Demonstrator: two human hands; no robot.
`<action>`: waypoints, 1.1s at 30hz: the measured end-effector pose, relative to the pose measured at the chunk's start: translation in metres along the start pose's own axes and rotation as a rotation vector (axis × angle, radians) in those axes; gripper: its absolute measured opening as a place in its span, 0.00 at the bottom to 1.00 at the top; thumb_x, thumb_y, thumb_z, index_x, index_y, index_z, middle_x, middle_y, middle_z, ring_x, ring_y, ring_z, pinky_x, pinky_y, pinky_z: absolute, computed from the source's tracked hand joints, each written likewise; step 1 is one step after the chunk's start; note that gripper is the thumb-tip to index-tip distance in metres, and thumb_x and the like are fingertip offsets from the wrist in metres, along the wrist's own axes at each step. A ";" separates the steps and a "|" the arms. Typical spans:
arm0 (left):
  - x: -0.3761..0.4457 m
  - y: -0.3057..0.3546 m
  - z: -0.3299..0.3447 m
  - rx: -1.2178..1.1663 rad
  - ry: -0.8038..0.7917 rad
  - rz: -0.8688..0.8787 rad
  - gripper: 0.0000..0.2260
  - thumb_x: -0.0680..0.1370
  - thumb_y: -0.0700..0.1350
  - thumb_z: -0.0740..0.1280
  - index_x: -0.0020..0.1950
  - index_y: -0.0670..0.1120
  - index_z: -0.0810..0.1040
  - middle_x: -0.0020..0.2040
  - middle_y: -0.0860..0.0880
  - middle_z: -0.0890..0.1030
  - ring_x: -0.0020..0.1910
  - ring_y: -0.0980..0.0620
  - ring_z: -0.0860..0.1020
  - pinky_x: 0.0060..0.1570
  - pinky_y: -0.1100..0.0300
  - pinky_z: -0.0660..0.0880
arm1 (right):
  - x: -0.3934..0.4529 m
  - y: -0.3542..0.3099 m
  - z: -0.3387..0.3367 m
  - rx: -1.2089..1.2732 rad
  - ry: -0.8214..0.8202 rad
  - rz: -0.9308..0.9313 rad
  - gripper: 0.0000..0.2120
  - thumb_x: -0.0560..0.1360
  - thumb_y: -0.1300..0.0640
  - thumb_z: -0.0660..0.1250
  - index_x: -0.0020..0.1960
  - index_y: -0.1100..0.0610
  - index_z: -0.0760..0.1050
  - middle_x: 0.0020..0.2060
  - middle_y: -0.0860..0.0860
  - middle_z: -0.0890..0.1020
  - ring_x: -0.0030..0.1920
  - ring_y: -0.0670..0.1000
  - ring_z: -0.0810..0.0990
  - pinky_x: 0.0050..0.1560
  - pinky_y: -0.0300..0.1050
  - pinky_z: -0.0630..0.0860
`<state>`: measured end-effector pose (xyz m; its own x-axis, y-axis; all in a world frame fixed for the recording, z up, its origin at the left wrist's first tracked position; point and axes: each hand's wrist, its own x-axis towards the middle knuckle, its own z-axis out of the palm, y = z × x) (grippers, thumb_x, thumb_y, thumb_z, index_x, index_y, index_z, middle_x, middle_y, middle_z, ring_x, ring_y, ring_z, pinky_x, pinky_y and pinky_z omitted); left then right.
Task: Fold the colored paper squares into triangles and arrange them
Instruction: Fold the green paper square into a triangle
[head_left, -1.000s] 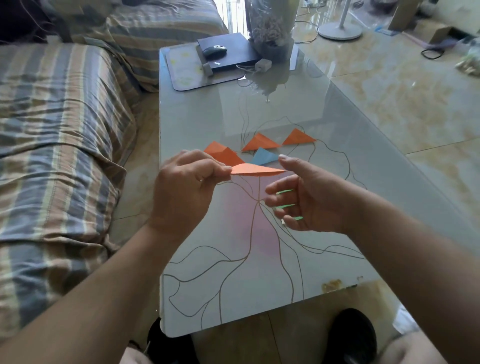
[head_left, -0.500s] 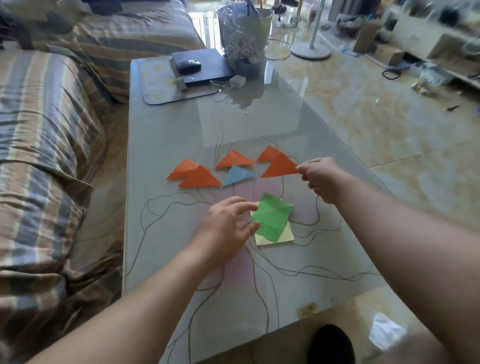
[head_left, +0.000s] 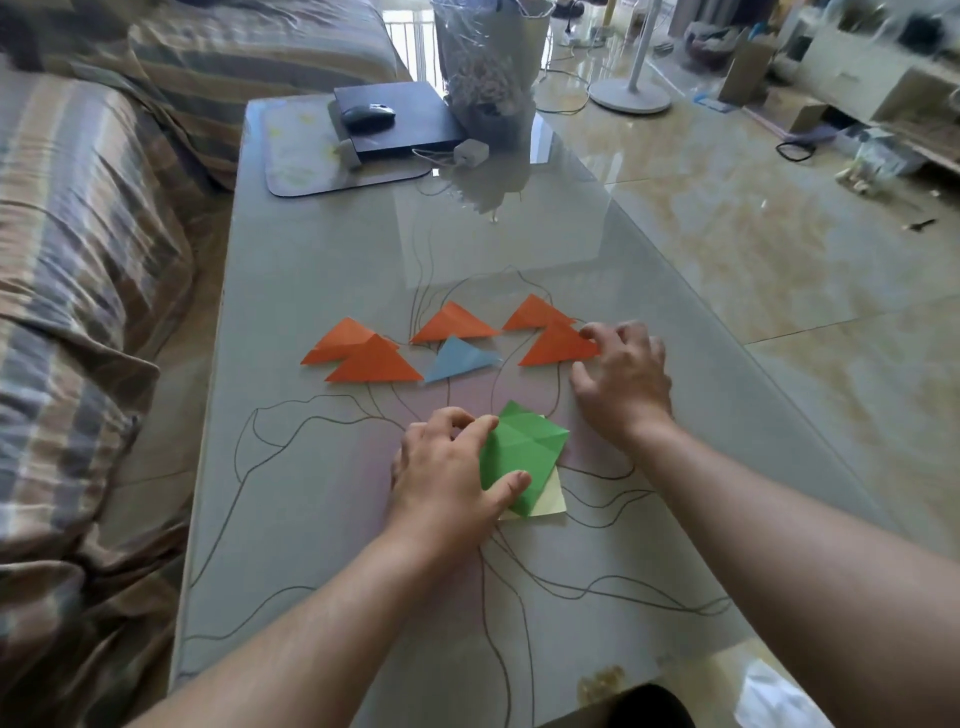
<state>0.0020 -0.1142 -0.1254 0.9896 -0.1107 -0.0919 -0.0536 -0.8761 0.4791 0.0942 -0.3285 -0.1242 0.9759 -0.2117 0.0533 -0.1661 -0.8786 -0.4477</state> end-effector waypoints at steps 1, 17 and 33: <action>0.001 0.000 0.000 0.000 0.000 -0.005 0.33 0.75 0.68 0.68 0.77 0.59 0.68 0.69 0.55 0.66 0.68 0.49 0.63 0.70 0.53 0.64 | -0.003 0.000 0.002 -0.040 -0.011 -0.080 0.21 0.78 0.46 0.67 0.70 0.45 0.74 0.67 0.51 0.70 0.69 0.59 0.67 0.65 0.58 0.69; 0.005 -0.004 -0.030 -0.178 -0.093 -0.067 0.30 0.70 0.53 0.80 0.70 0.60 0.75 0.53 0.56 0.80 0.52 0.57 0.77 0.53 0.65 0.70 | -0.018 -0.001 0.004 -0.027 0.081 -0.370 0.14 0.82 0.48 0.63 0.63 0.50 0.81 0.56 0.52 0.80 0.60 0.60 0.75 0.58 0.58 0.74; -0.045 -0.024 -0.112 -1.258 -0.292 -0.440 0.12 0.80 0.35 0.70 0.62 0.44 0.80 0.52 0.41 0.84 0.39 0.50 0.83 0.37 0.59 0.80 | -0.139 -0.082 -0.083 0.797 -0.485 0.241 0.24 0.79 0.58 0.73 0.70 0.42 0.70 0.48 0.56 0.84 0.38 0.52 0.79 0.38 0.43 0.77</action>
<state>-0.0261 -0.0361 -0.0350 0.8205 -0.1677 -0.5465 0.5682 0.1340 0.8119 -0.0392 -0.2625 -0.0207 0.9101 0.0084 -0.4144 -0.3995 -0.2482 -0.8825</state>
